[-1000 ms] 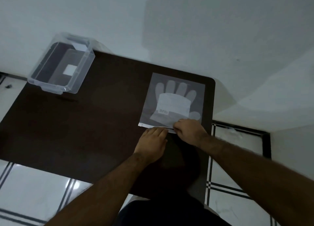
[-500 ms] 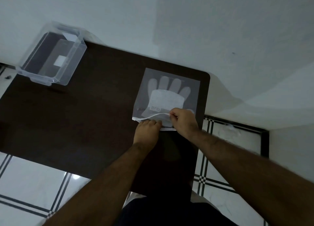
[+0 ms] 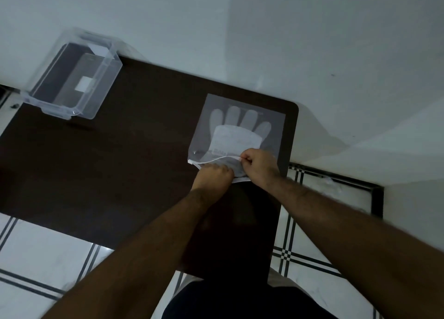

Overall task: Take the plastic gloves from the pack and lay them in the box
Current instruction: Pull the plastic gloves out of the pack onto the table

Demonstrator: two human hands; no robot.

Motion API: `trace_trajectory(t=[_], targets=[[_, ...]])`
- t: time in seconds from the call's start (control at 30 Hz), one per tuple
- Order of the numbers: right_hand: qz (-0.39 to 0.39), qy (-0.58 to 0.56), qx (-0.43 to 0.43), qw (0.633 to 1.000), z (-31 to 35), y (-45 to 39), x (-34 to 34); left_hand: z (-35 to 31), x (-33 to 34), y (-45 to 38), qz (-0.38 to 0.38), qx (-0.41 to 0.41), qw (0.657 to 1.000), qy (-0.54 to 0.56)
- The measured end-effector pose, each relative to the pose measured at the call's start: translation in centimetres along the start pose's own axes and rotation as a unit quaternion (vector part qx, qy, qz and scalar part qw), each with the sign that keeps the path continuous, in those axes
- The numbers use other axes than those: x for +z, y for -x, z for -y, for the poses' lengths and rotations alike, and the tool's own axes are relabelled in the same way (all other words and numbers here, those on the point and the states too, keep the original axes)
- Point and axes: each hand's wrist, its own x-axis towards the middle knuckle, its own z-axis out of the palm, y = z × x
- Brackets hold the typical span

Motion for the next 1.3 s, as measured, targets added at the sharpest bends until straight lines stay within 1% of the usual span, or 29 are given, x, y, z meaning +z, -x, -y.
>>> trace_trajectory(t=[0.07, 0.17, 0.37, 0.47, 0.53, 0.57, 0.6, 0.67, 0.73, 0.77, 0.83, 1.1, 1.3], targets=[[0.002, -0.002, 0.000, 1.000, -0.2, -0.1, 0.1, 0.3, 0.3, 0.0, -0.015, 0.018, 1.000, -0.006], [0.004, -0.004, -0.010, 1.000, -0.5, -0.1, 0.1, 0.8, 0.6, 0.0, -0.036, 0.035, 0.999, 0.015], [0.038, -0.020, -0.049, 0.998, -0.4, -0.1, -0.3, 1.2, 1.1, -0.5, -0.122, 0.041, 0.990, 0.052], [0.025, -0.025, -0.063, 0.997, -0.1, -0.2, -0.7, 1.3, 0.9, -0.5, -0.166, 0.059, 0.983, 0.054], [-0.005, 0.002, -0.084, 0.996, 0.1, -0.7, -1.0, 1.5, 1.0, -0.4, -0.194, 0.070, 0.977, 0.055], [-0.009, 0.033, -0.089, 0.995, 0.2, -1.2, -1.1, 1.6, 1.1, -0.3, -0.204, 0.074, 0.975, 0.057], [0.007, 0.074, -0.083, 0.994, 0.4, -1.7, -1.2, 1.7, 1.3, -0.2, -0.210, 0.075, 0.973, 0.057], [0.076, 0.169, -0.055, 0.981, 0.6, -3.0, -1.1, 1.9, 1.6, 0.1, -0.214, 0.079, 0.972, 0.054], [0.149, 0.234, -0.029, 0.960, 0.5, -4.1, -0.9, 1.8, 1.8, 0.6, -0.212, 0.085, 0.972, 0.055], [0.175, 0.247, -0.016, 0.953, 0.5, -4.4, -0.8, 1.8, 1.8, 0.9, -0.211, 0.088, 0.972, 0.058], [0.203, 0.251, 0.001, 0.946, 0.5, -4.8, -0.6, 1.6, 1.9, 1.5, -0.212, 0.090, 0.971, 0.069], [0.180, 0.252, -0.002, 0.951, 0.4, -6.1, -0.6, 0.2, 2.3, 4.7, -0.228, 0.091, 0.966, 0.075], [0.169, 0.265, -0.007, 0.949, -0.2, -7.1, -0.8, -0.4, 3.5, 8.0, -0.202, 0.086, 0.971, 0.100]])
